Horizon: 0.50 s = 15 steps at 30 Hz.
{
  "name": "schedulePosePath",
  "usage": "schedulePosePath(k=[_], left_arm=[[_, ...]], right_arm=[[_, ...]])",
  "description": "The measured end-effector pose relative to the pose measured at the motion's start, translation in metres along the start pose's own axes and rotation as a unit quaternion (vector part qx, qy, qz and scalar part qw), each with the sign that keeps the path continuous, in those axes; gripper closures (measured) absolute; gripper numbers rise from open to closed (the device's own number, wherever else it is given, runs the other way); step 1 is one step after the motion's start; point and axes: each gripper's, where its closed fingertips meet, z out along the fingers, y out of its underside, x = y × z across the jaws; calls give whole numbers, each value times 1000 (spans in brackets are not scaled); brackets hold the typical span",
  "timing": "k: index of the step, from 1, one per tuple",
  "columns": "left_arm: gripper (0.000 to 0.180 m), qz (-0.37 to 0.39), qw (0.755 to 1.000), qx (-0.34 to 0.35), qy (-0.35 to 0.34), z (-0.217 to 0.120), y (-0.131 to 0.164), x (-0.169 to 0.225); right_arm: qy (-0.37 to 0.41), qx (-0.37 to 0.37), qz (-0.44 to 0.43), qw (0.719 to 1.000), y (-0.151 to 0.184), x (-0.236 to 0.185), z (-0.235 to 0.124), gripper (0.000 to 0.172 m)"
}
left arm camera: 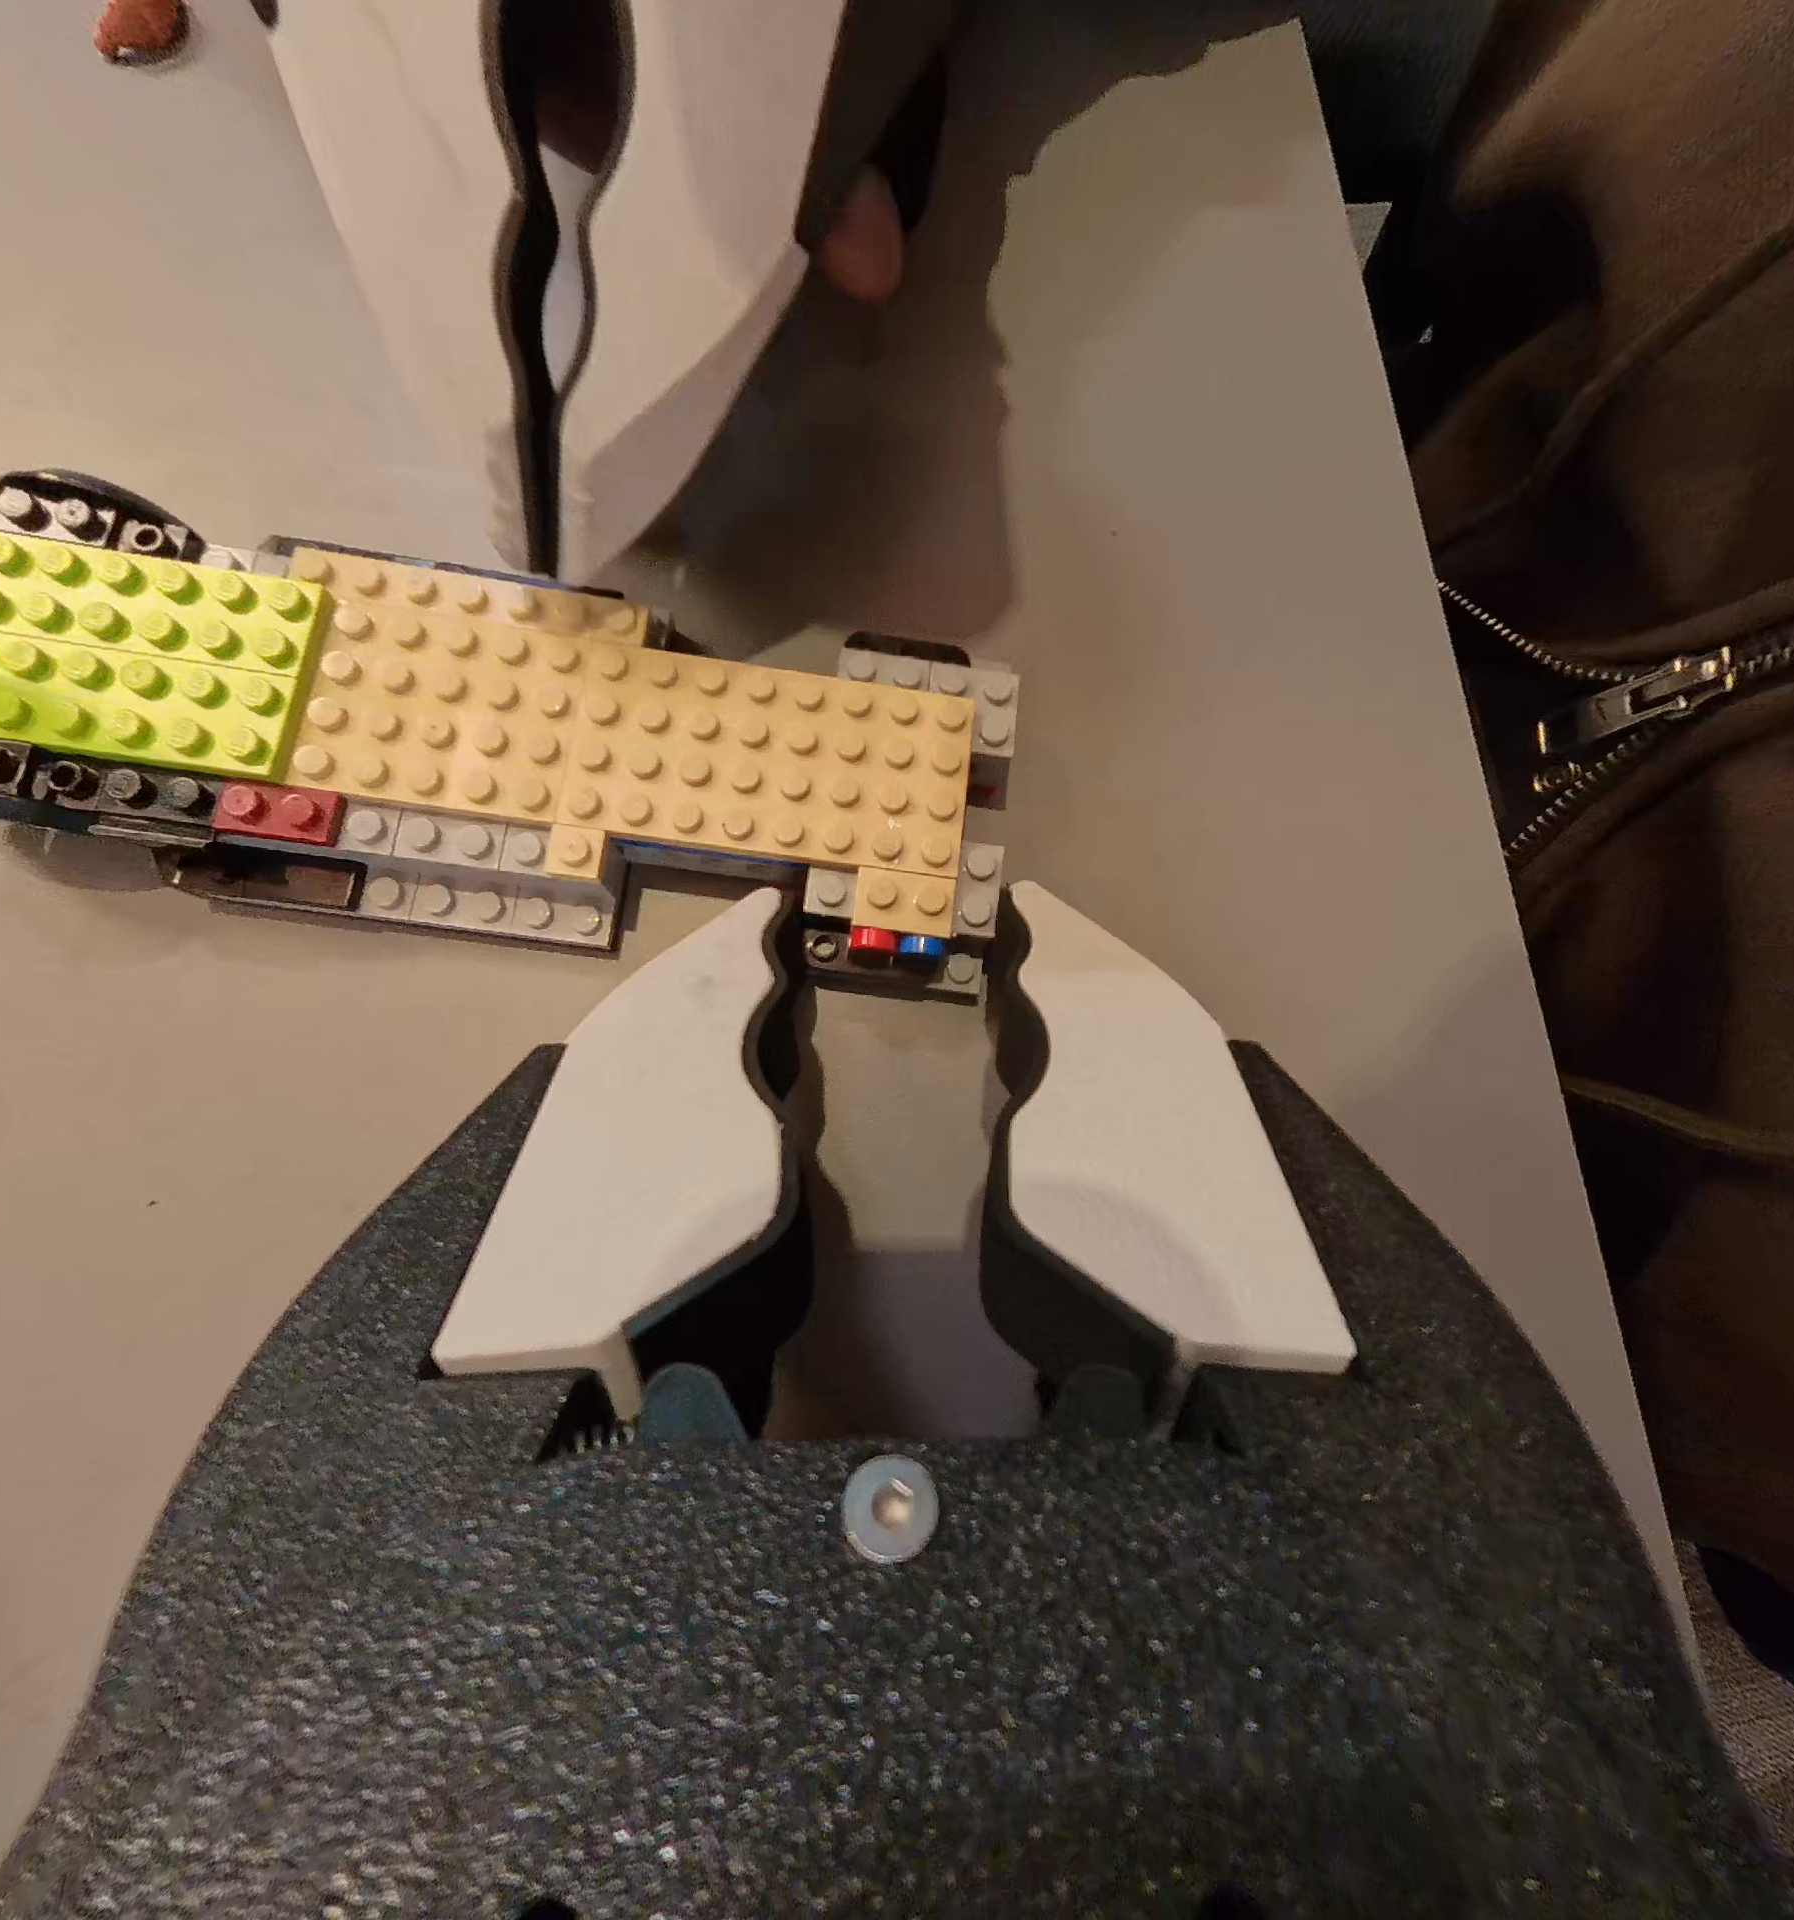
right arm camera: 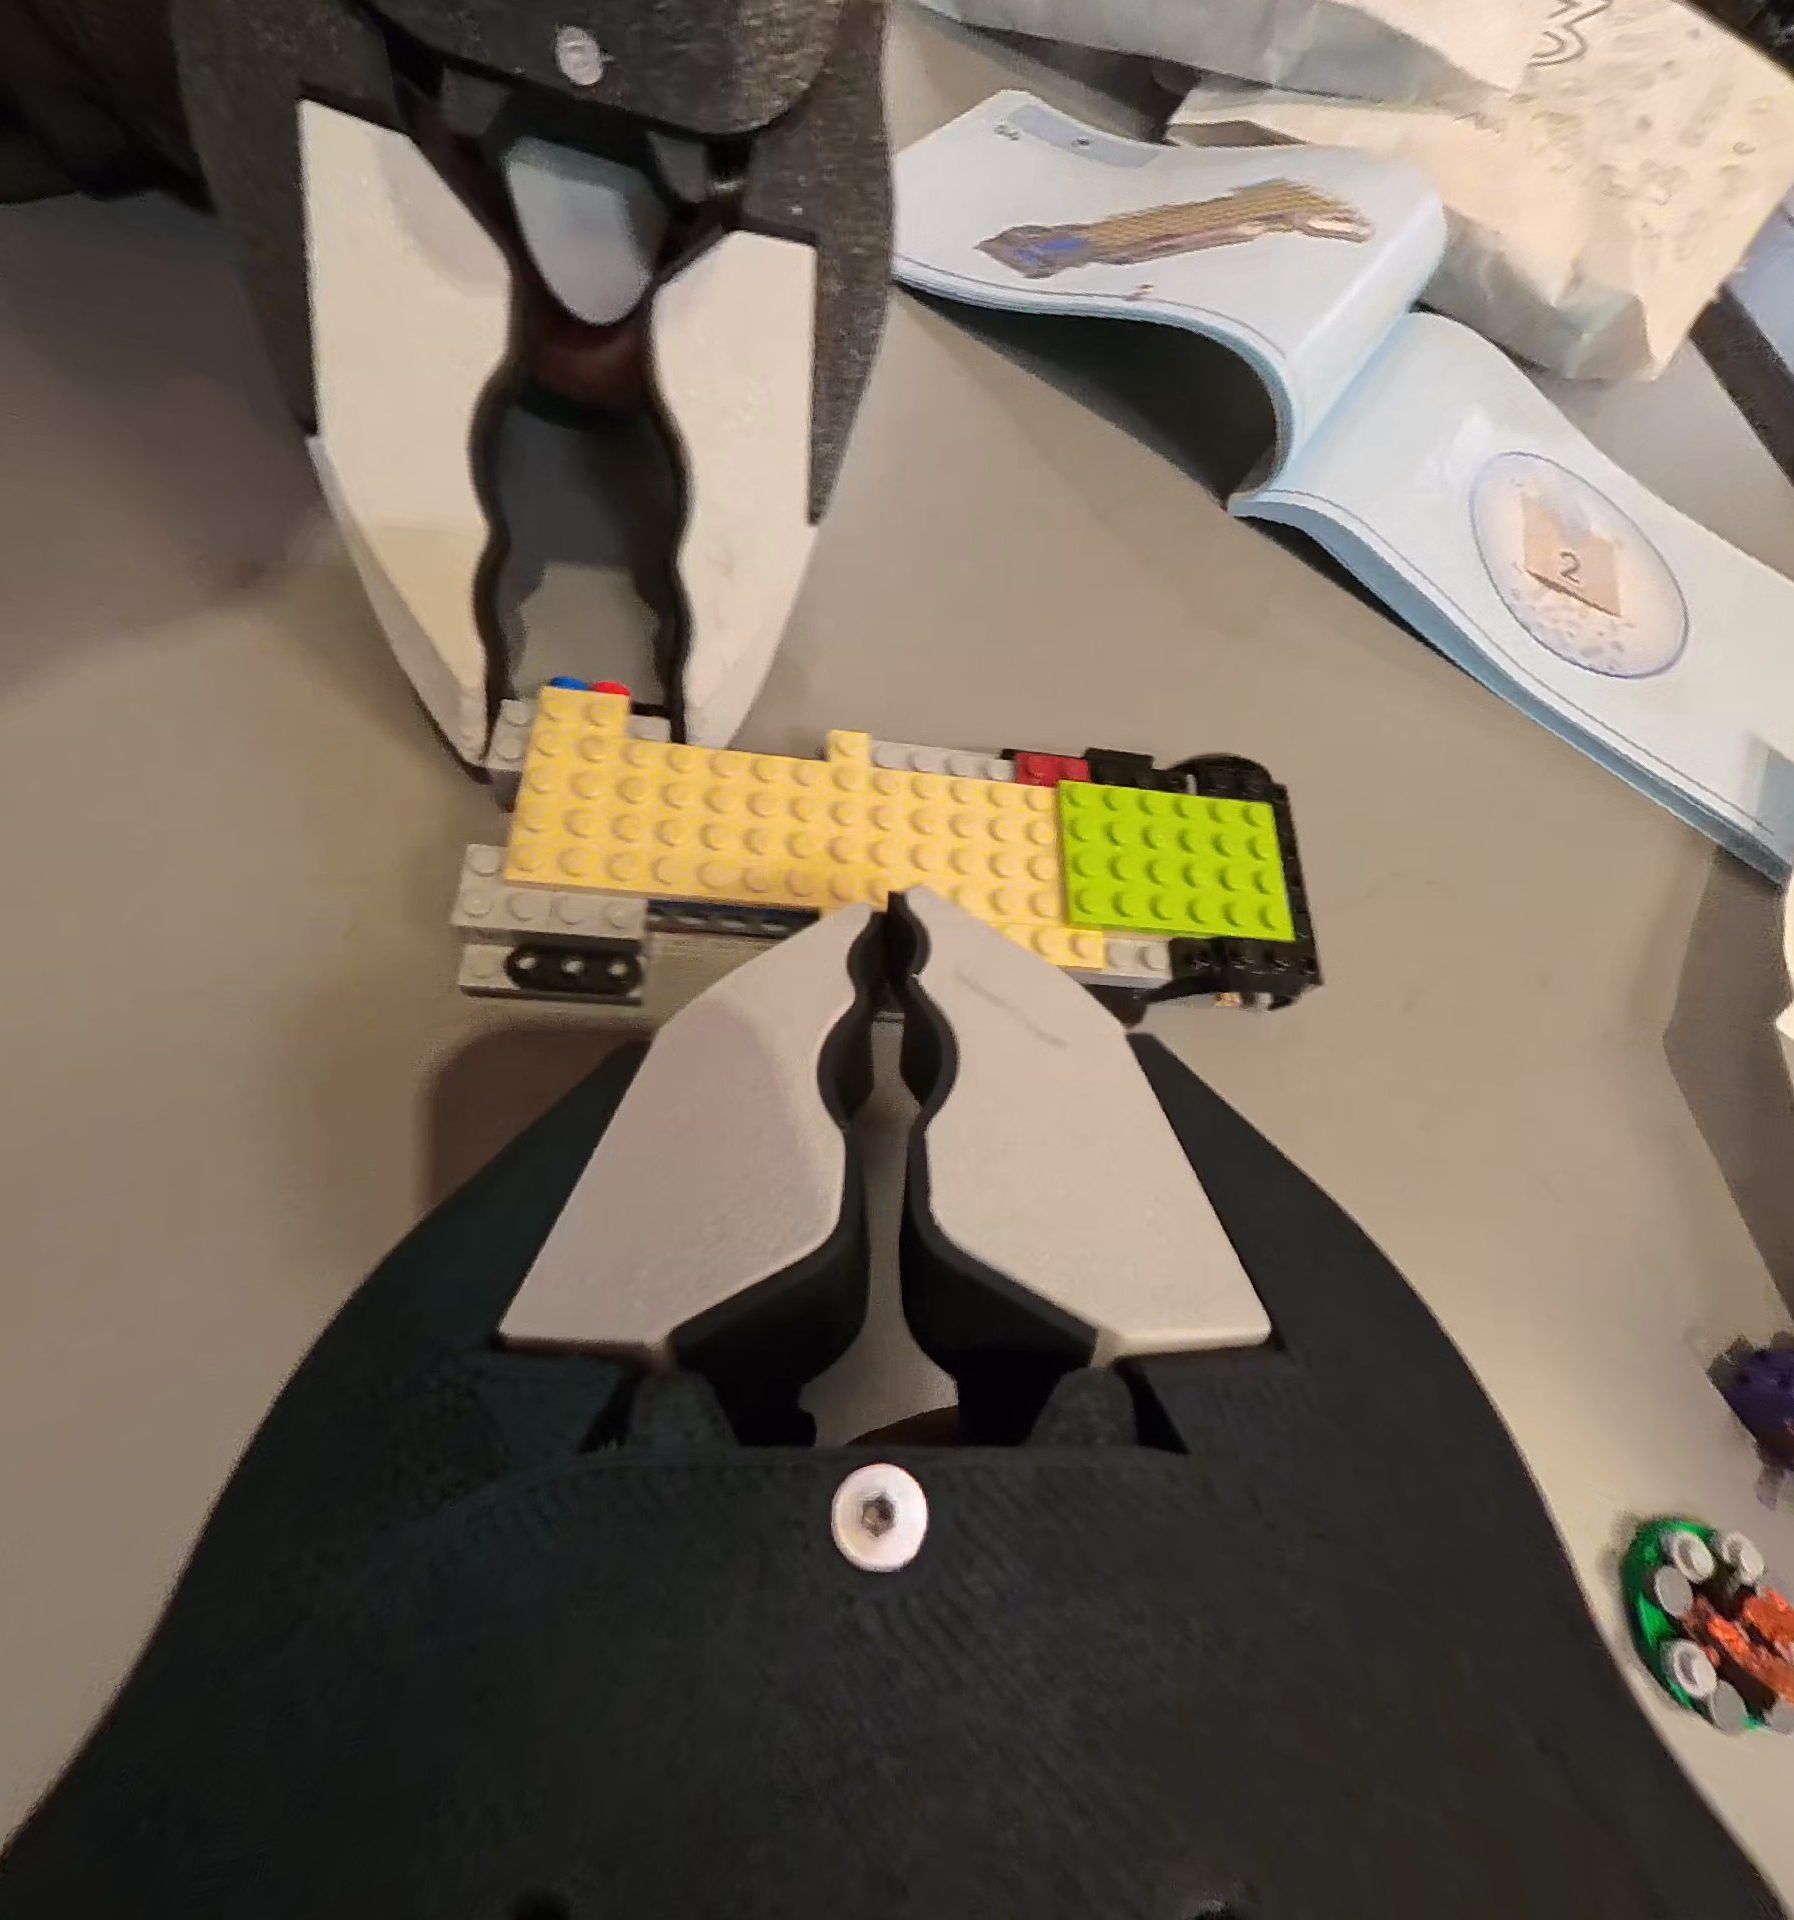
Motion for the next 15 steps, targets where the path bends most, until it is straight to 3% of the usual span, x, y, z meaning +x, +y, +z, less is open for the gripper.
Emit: schedulePosePath(k=[7,11,15], left_arm=[[146,-2,1000,1,-4,0,0,-1],[146,-1,1000,3,-8,-1,-1,-2],[146,-4,1000,13,-10,-3,-3,-2]], right_arm=[[-28,14,4,1000,-4,-18,-5,172],[-86,-4,57,995,-4,-43,-6,155],[-84,-29,77,993,3,-51,-6,132]])
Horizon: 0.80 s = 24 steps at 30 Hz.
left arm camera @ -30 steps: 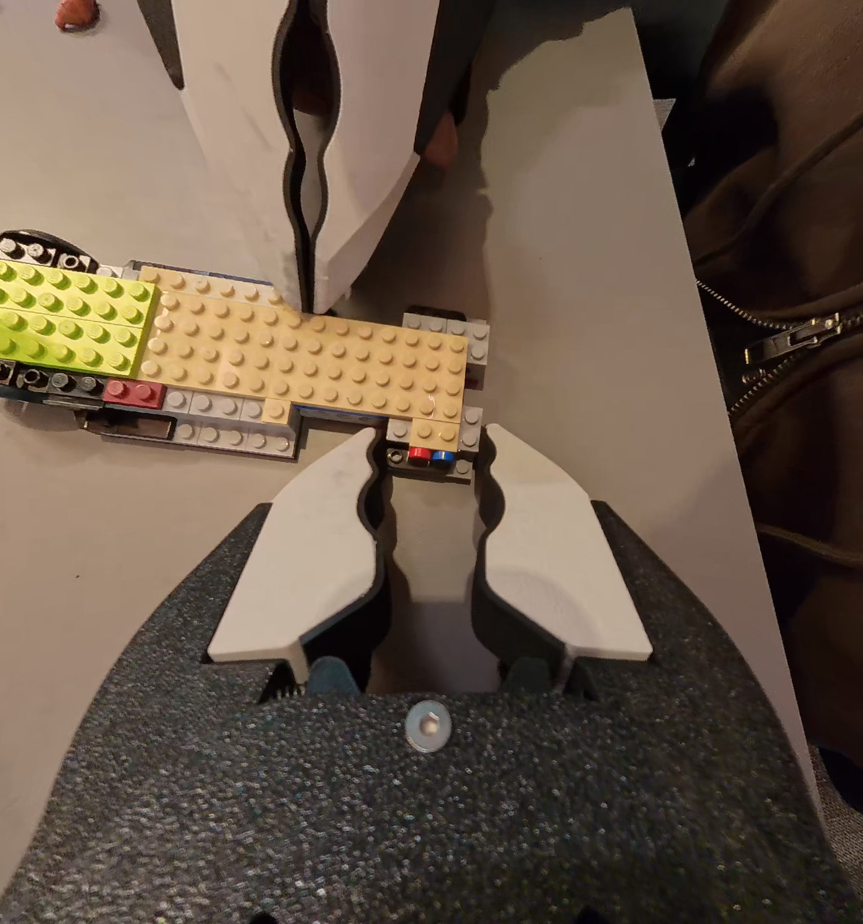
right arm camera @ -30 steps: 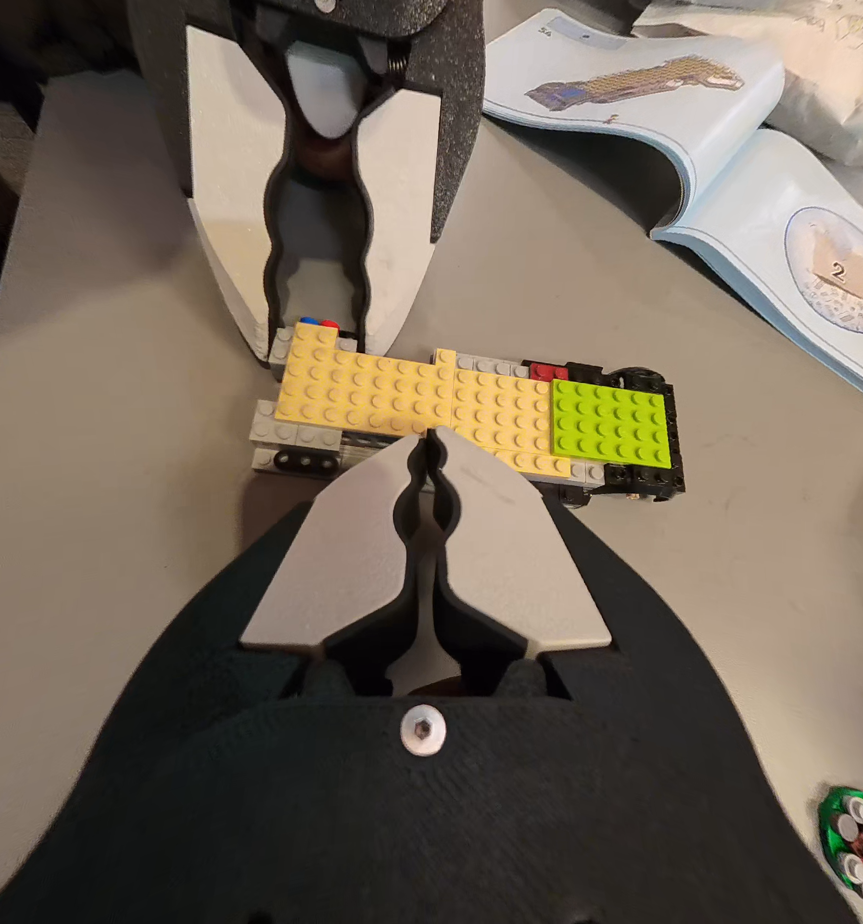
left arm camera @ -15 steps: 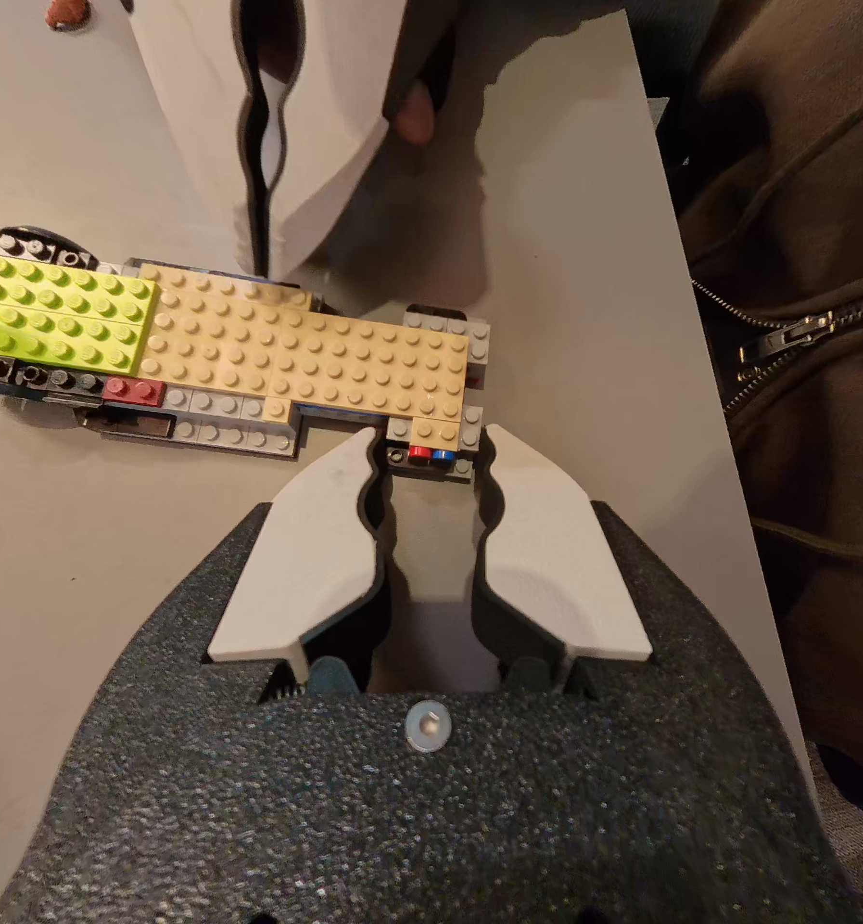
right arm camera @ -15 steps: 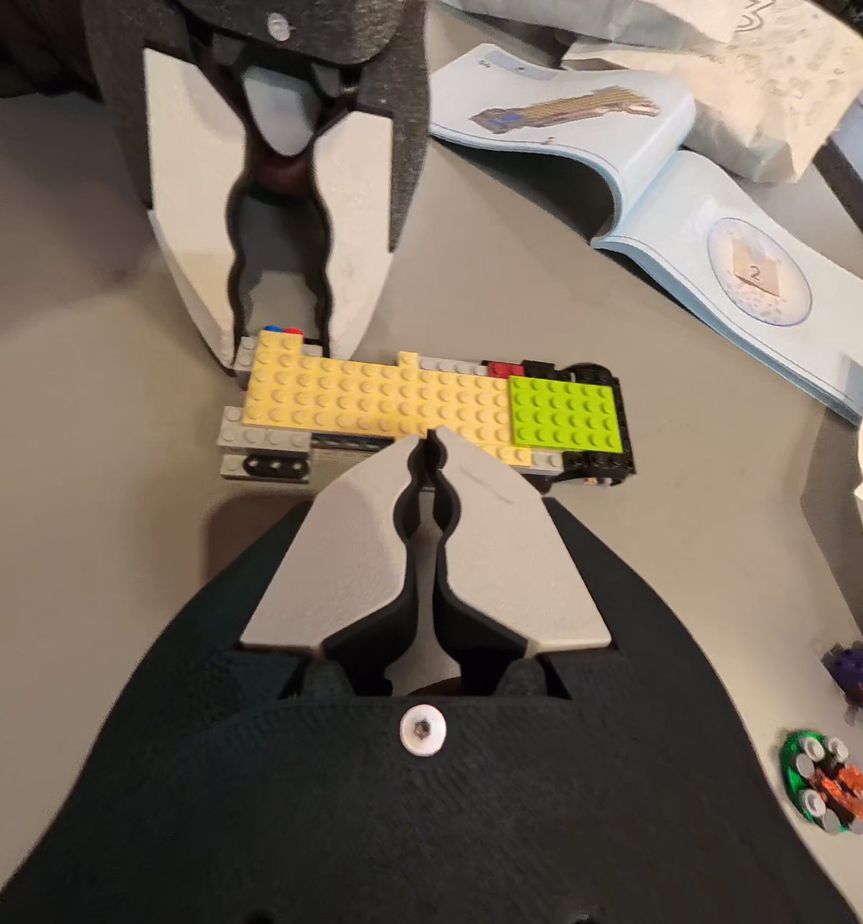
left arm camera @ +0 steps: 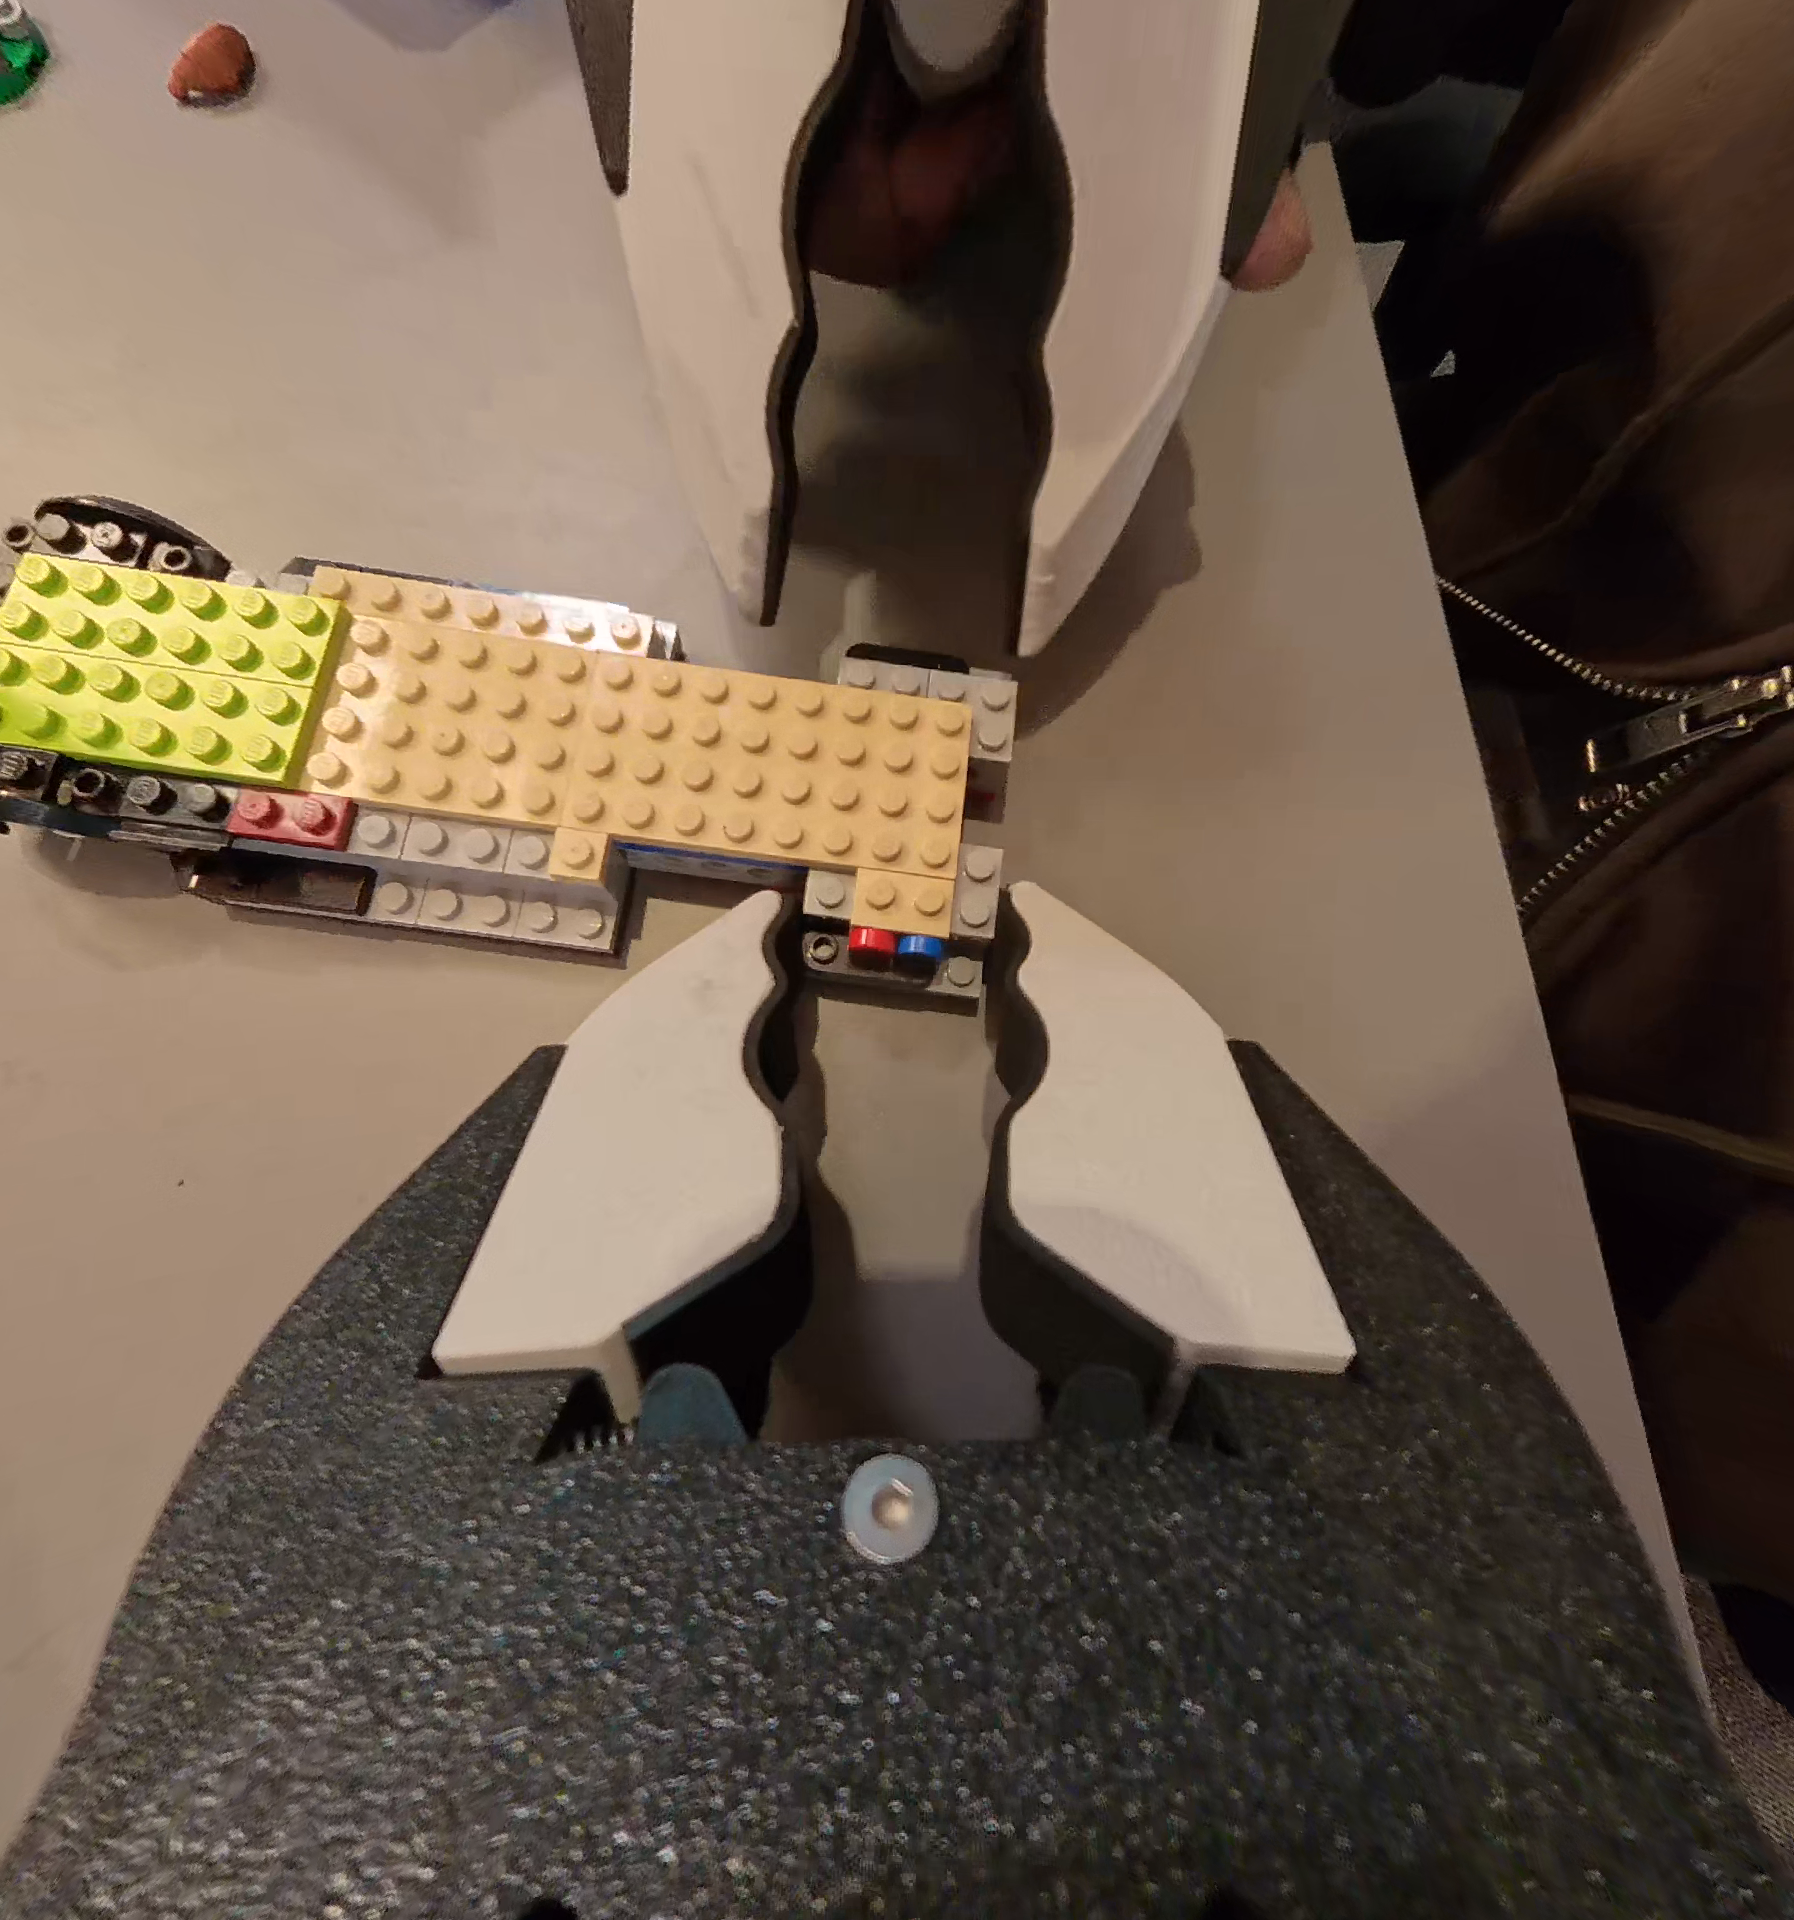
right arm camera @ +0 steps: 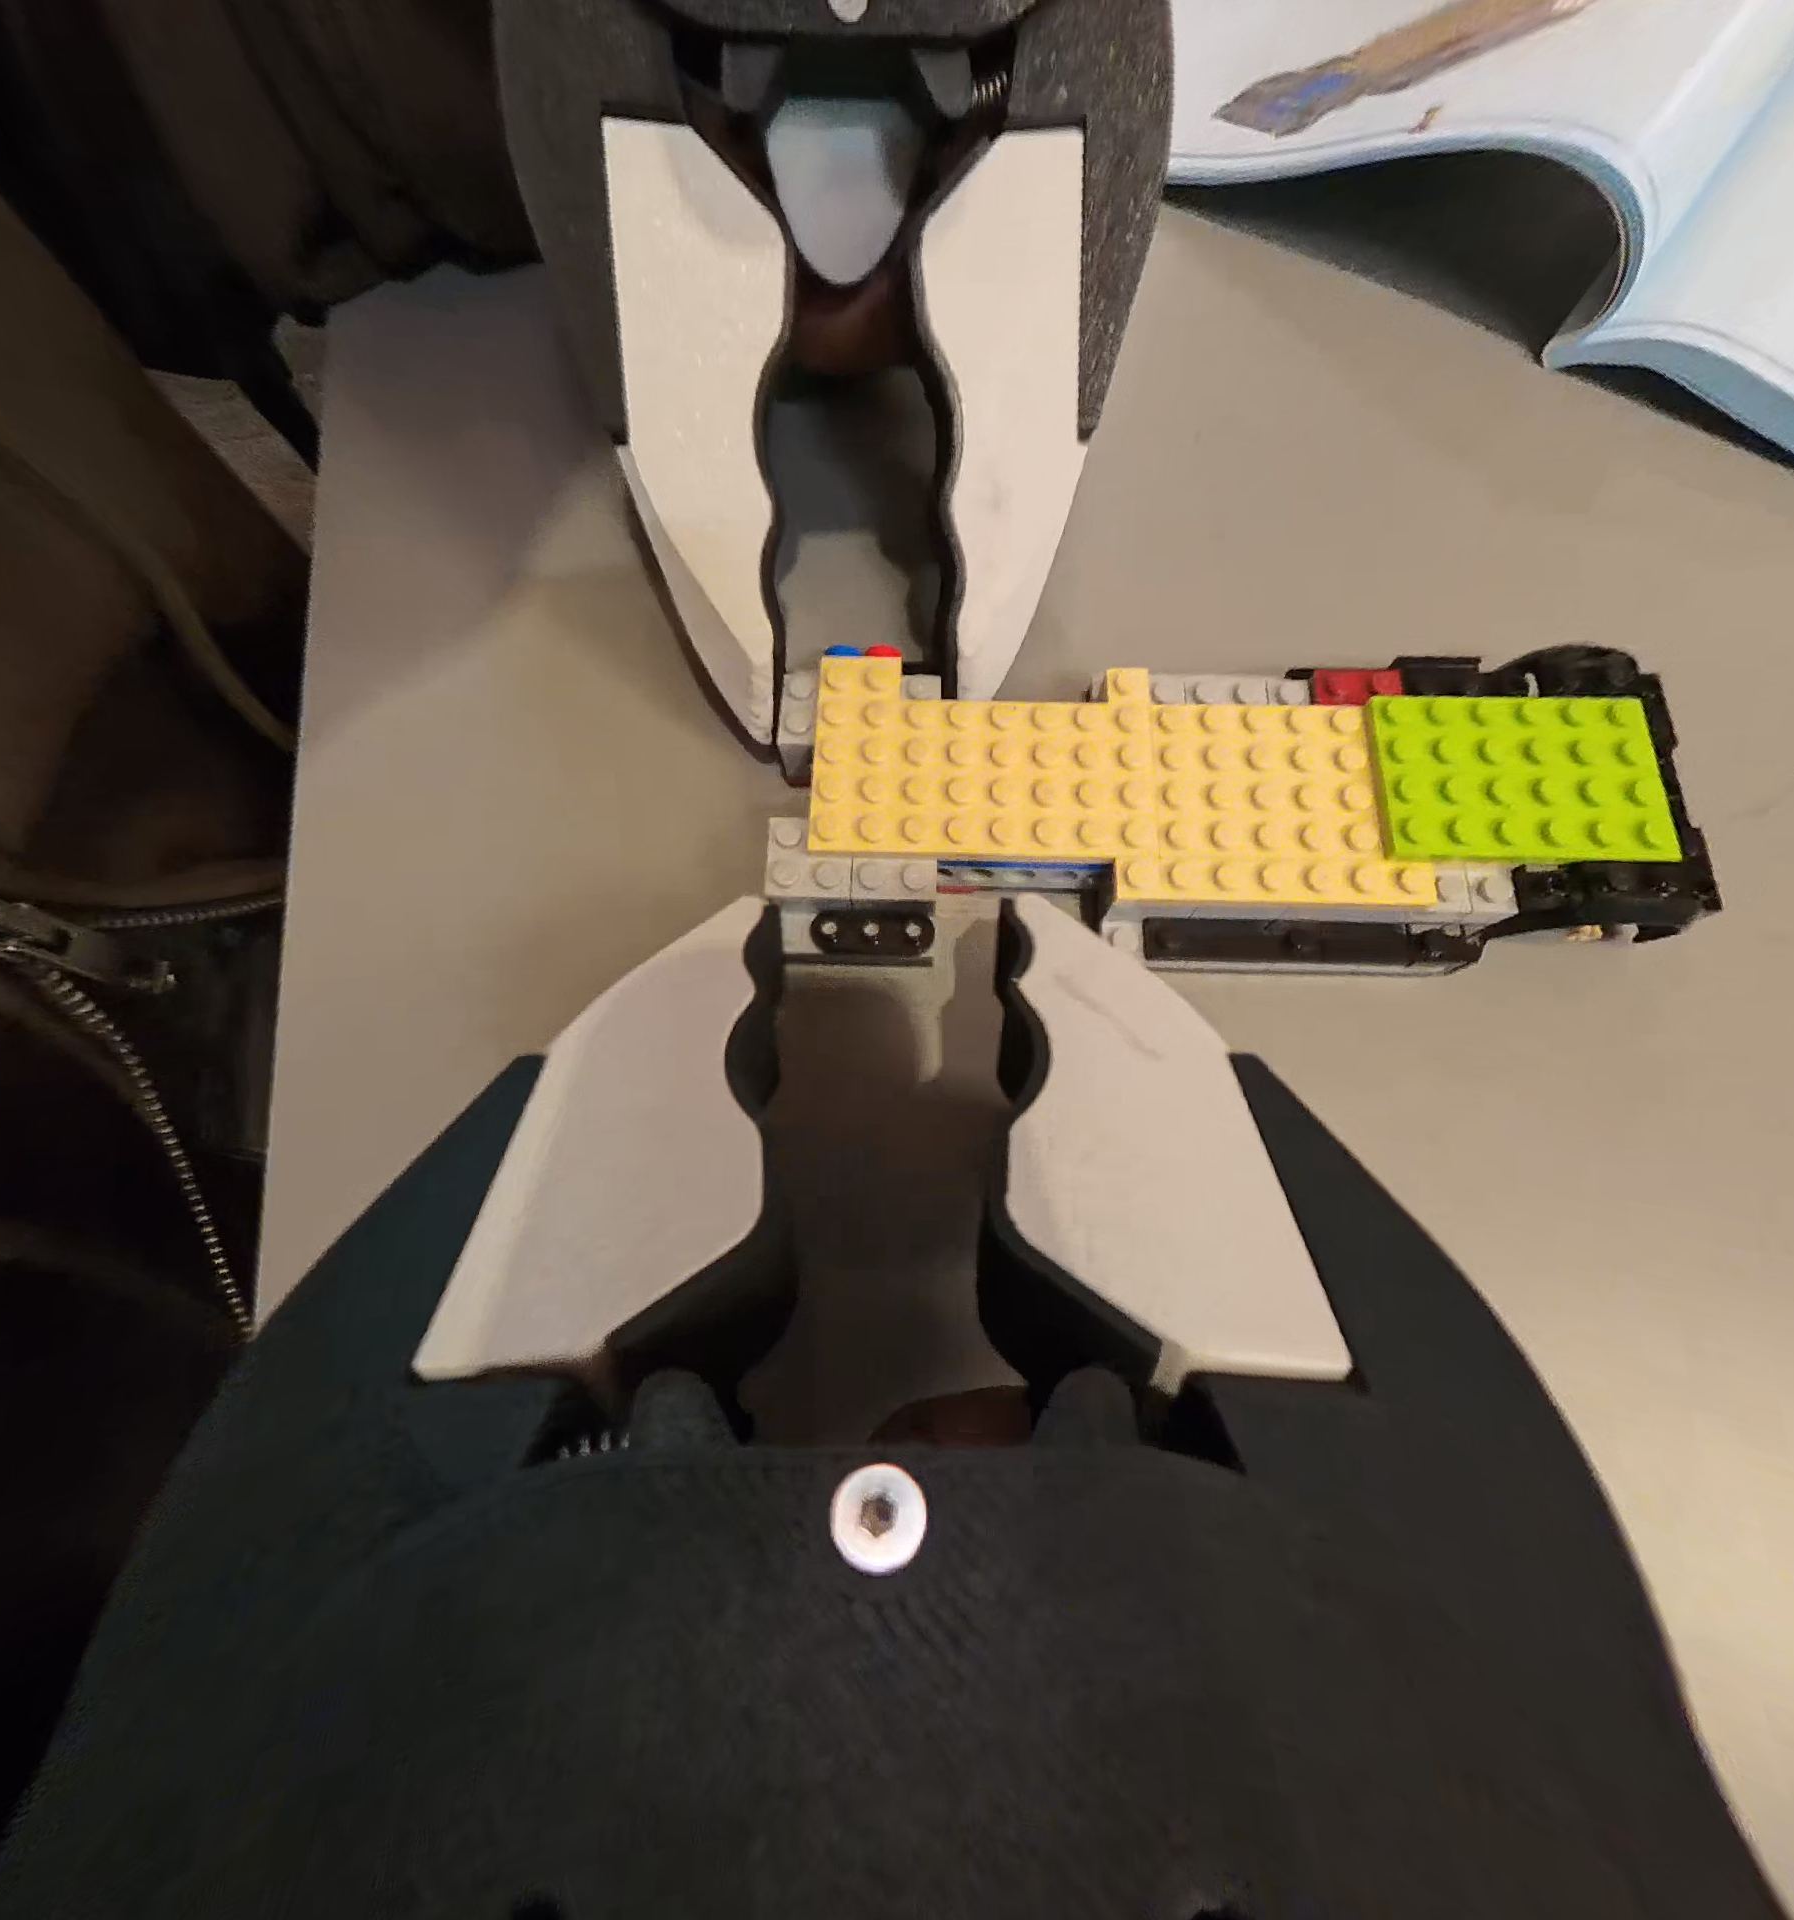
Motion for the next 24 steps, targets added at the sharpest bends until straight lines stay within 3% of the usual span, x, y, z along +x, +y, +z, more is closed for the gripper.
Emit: schedulePosePath(k=[7,10,19,24], left_arm=[[146,-17,999,43,14,-8,-10,3],[146,-21,998,54,6,-11,-12,0],[145,-38,995,97,5,-20,-21,-3],[134,-43,995,93,4,-19,-20,-5]], right_arm=[[14,-28,-12,999,2,-7,11,123],[23,-32,-12,999,1,-6,15,135],[-3,27,41,999,-12,-4,4,136],[-20,65,59,996,-19,-3,-5,136]])
